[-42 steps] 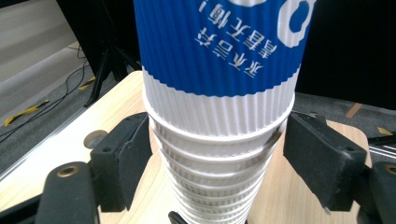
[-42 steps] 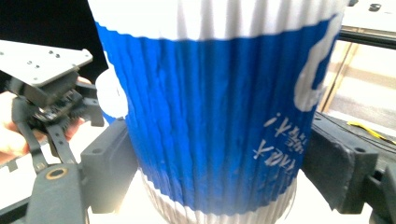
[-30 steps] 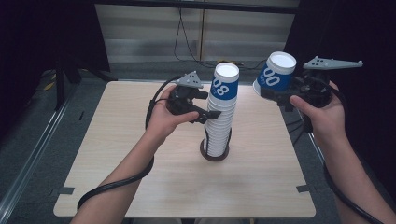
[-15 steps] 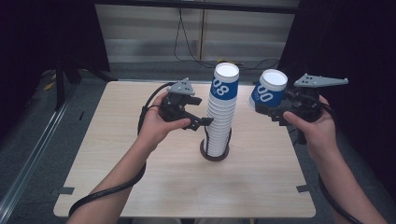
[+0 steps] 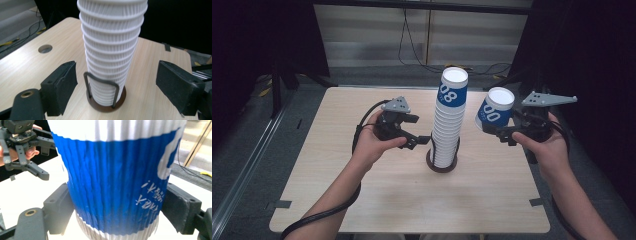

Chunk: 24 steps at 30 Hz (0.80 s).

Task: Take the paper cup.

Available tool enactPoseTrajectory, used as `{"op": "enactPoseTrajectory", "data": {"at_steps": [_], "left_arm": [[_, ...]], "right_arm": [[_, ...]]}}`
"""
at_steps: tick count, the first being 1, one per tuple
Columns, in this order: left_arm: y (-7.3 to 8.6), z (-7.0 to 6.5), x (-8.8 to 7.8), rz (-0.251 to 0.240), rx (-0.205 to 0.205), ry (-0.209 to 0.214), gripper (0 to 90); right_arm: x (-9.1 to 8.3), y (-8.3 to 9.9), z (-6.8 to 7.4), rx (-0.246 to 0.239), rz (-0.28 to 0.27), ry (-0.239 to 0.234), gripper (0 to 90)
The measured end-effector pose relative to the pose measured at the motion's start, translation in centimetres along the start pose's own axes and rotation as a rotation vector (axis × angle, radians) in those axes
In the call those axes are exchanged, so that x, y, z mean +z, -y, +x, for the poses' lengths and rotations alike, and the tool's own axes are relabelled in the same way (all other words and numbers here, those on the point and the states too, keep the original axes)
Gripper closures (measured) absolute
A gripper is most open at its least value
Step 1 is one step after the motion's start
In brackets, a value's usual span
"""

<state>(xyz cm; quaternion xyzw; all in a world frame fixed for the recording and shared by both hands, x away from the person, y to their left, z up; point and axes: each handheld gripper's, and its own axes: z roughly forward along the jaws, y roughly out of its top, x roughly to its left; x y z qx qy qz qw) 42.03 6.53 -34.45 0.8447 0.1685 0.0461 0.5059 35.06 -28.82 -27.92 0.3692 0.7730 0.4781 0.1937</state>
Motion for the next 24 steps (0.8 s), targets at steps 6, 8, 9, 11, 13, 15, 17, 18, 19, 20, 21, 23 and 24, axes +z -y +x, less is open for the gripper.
{"op": "enactPoseTrajectory", "data": {"at_steps": [6, 8, 9, 11, 13, 15, 17, 18, 19, 20, 21, 23, 24], "left_arm": [[1.5, 0.2, 0.0, 0.019, -0.02, -0.001, 16.9], [1.8, 0.3, 0.0, 0.018, -0.025, -0.001, 16.9], [1.9, 0.3, 0.0, 0.017, -0.026, -0.001, 16.9], [2.2, 0.2, -0.2, 0.018, -0.025, 0.001, 16.9], [2.5, 0.1, -0.3, 0.016, -0.021, 0.002, 16.9], [2.7, 0.0, -0.4, 0.018, -0.024, 0.003, 16.9], [2.8, 0.0, -0.3, 0.016, -0.024, 0.005, 16.9], [3.0, 0.0, -0.3, 0.02, -0.024, 0.005, 16.9], [3.1, 0.0, -0.2, 0.02, -0.026, 0.009, 16.9], [3.1, 0.0, -0.2, 0.025, -0.023, 0.009, 16.9], [3.2, 0.0, -0.1, 0.027, -0.026, 0.011, 16.9], [3.3, 0.0, 0.0, 0.031, -0.019, 0.009, 16.9], [3.4, 0.0, 0.0, 0.025, -0.022, 0.011, 16.9]], "right_arm": [[0.1, 0.7, 0.4, -0.009, 0.015, -0.017, 18.0], [0.2, 0.9, 0.5, -0.01, 0.016, -0.025, 18.0], [0.2, 1.0, 0.6, -0.011, 0.018, -0.028, 18.0], [0.2, 1.2, 0.8, -0.016, 0.024, -0.032, 18.1], [0.3, 1.4, 1.1, -0.026, 0.032, -0.046, 18.1], [0.4, 1.6, 1.4, -0.032, 0.04, -0.053, 18.1], [0.4, 1.7, 1.4, -0.035, 0.041, -0.055, 18.1], [0.5, 1.9, 1.5, -0.034, 0.041, -0.058, 18.1], [0.5, 2.0, 1.5, -0.031, 0.043, -0.065, 18.1], [0.6, 2.2, 1.5, -0.03, 0.042, -0.07, 18.2], [0.7, 2.4, 1.5, -0.029, 0.05, -0.072, 18.1], [0.9, 2.7, 1.5, -0.029, 0.054, -0.077, 18.2], [0.9, 2.7, 1.5, -0.029, 0.054, -0.077, 18.2]]}}
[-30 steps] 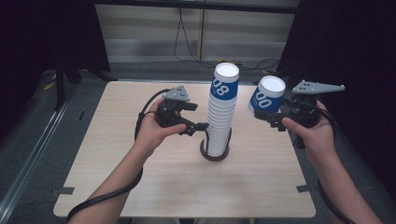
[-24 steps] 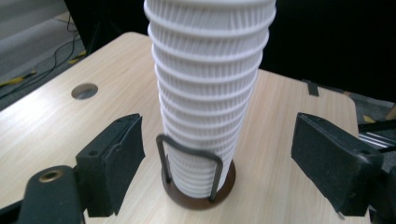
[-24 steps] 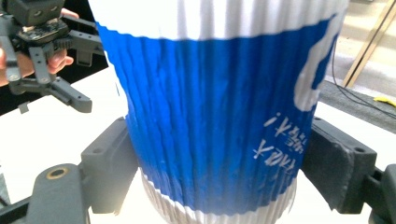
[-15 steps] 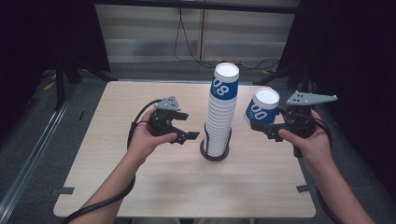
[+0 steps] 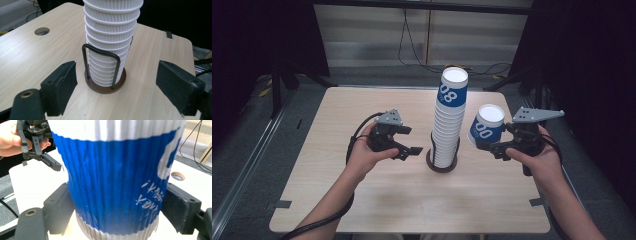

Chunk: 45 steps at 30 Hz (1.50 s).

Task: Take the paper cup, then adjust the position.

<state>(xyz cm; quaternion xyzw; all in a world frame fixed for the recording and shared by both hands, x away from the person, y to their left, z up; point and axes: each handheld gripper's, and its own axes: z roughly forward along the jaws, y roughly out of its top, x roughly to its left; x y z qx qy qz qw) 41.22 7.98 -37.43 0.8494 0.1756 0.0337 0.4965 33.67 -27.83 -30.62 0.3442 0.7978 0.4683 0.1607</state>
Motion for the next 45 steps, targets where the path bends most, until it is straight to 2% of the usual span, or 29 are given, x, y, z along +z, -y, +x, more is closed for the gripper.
{"op": "enactPoseTrajectory", "data": {"at_steps": [9, 14, 25, 45], "left_arm": [[0.3, -0.2, -0.6, 0.009, 0.002, -0.004, 16.9], [0.8, -0.4, -0.8, 0.017, 0.006, 0.008, 16.9], [2.5, -0.6, -1.4, 0.018, 0.002, -0.002, 16.9], [4.6, -1.4, -1.3, 0.043, 0.009, 0.023, 16.7]], "right_arm": [[0.5, 0.5, 0.6, -0.016, 0.005, -0.044, 18.2], [1.0, 0.8, 0.9, -0.015, 0.014, -0.058, 18.3], [2.3, 1.3, 2.1, -0.037, 0.03, -0.096, 18.3], [4.7, 2.7, 3.6, -0.076, 0.087, -0.145, 18.3]]}}
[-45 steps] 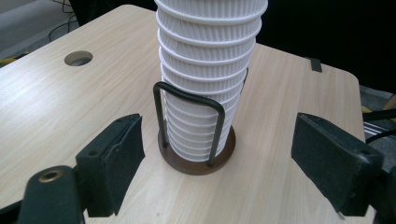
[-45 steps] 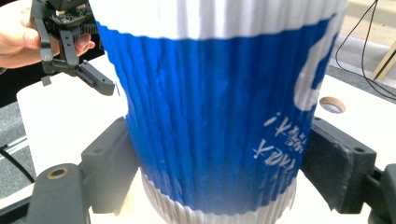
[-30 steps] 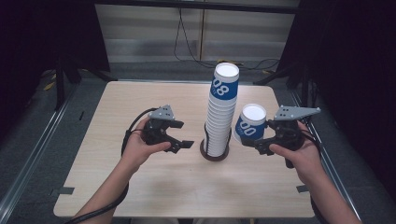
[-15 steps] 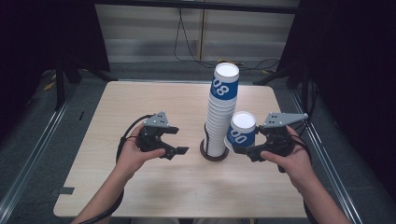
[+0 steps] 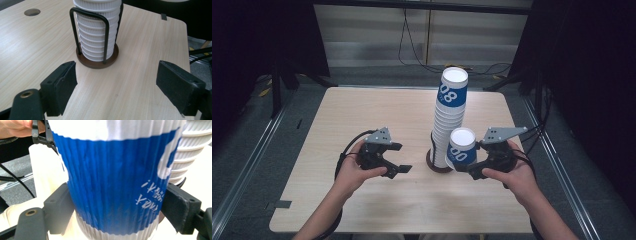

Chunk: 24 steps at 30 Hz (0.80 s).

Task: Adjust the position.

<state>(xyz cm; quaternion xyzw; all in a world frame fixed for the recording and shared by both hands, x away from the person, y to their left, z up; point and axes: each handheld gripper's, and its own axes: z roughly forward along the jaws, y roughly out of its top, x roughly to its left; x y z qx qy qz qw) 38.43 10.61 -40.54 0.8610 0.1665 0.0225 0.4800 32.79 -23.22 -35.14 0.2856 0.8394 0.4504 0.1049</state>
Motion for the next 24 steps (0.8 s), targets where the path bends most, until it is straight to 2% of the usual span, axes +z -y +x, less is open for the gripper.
{"op": "enactPoseTrajectory", "data": {"at_steps": [15, 24], "left_arm": [[0.4, -0.5, 0.6, 0.001, 0.018, 0.024, 16.4], [0.5, -0.5, 0.7, 0.0, 0.011, 0.033, 16.4]], "right_arm": [[2.0, 0.9, 0.6, -0.017, 0.043, -0.034, 18.4], [3.3, 1.2, 1.0, -0.029, 0.063, -0.053, 18.4]]}}
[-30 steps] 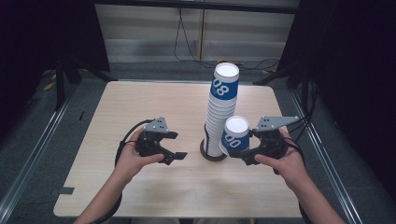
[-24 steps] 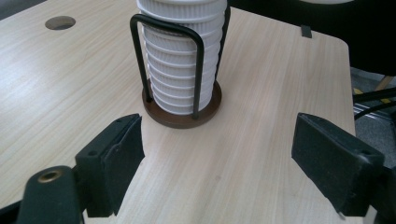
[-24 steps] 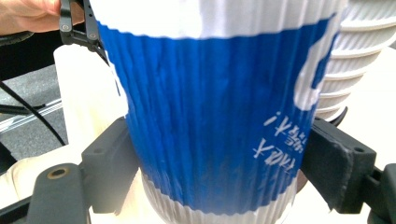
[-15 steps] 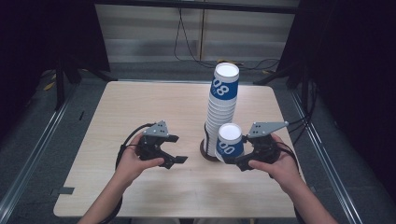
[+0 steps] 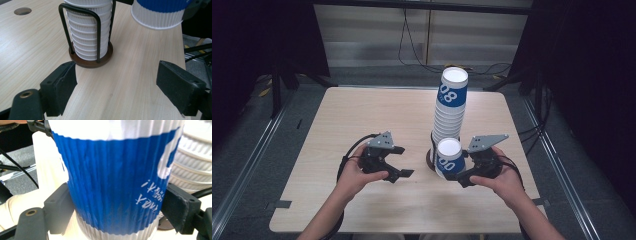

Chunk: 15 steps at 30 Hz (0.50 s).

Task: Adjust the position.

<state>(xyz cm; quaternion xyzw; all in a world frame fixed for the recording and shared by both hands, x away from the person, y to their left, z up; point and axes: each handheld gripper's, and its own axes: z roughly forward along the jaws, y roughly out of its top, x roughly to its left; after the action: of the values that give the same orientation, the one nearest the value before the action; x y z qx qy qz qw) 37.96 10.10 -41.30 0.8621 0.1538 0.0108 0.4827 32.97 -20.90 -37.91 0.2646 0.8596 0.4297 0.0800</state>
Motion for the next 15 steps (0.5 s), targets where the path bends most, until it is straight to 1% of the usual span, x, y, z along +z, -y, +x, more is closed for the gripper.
{"op": "enactPoseTrajectory", "data": {"at_steps": [7, 8, 9, 10, 15], "left_arm": [[-0.1, -0.2, 0.0, -0.001, 0.004, 0.003, 16.3], [-0.1, -0.2, 0.1, -0.004, 0.004, 0.01, 16.3], [-0.1, -0.3, 0.0, 0.004, 0.007, 0.007, 16.3], [-0.1, -0.6, 0.1, -0.005, 0.003, 0.018, 16.3], [-0.2, -0.8, 0.1, 0.001, 0.013, 0.024, 16.3]], "right_arm": [[0.8, 0.3, 0.1, -0.01, 0.027, -0.004, 18.5], [0.9, 0.3, 0.1, -0.011, 0.027, -0.006, 18.4], [1.0, 0.4, 0.1, -0.01, 0.029, -0.007, 18.4], [1.3, 0.5, 0.2, -0.013, 0.035, -0.009, 18.4], [1.6, 0.7, 0.4, -0.018, 0.047, -0.014, 18.5]]}}
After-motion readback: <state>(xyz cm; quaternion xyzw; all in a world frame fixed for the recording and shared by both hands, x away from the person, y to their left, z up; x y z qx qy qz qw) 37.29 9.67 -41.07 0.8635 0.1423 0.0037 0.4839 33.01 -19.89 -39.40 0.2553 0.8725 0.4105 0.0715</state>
